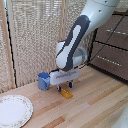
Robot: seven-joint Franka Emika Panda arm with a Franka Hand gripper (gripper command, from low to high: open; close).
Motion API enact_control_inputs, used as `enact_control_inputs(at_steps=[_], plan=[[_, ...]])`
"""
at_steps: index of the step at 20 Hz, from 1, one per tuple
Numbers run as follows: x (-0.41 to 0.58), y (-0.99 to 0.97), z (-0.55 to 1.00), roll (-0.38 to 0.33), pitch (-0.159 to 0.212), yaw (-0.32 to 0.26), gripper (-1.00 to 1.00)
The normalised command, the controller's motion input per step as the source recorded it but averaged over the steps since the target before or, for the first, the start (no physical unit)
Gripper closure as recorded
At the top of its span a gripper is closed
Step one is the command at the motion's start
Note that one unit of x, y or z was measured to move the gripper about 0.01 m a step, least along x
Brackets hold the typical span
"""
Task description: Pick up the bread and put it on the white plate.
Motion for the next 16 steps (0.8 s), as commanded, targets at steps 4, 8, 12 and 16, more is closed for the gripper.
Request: enact_control_inputs(at_steps=[4,8,12,16], plan=[[0.106,0.00,-0.21,-0.051,0.030,0.114,1.00],[0.017,0.02,-0.09,-0.042,0.020,0.084,1.00],[-0.008,0.06,-0.01,-0.023,0.015,0.046,1.00],[-0.131,0.09,0.00,-0.021,-0.007,0.010,1.00]])
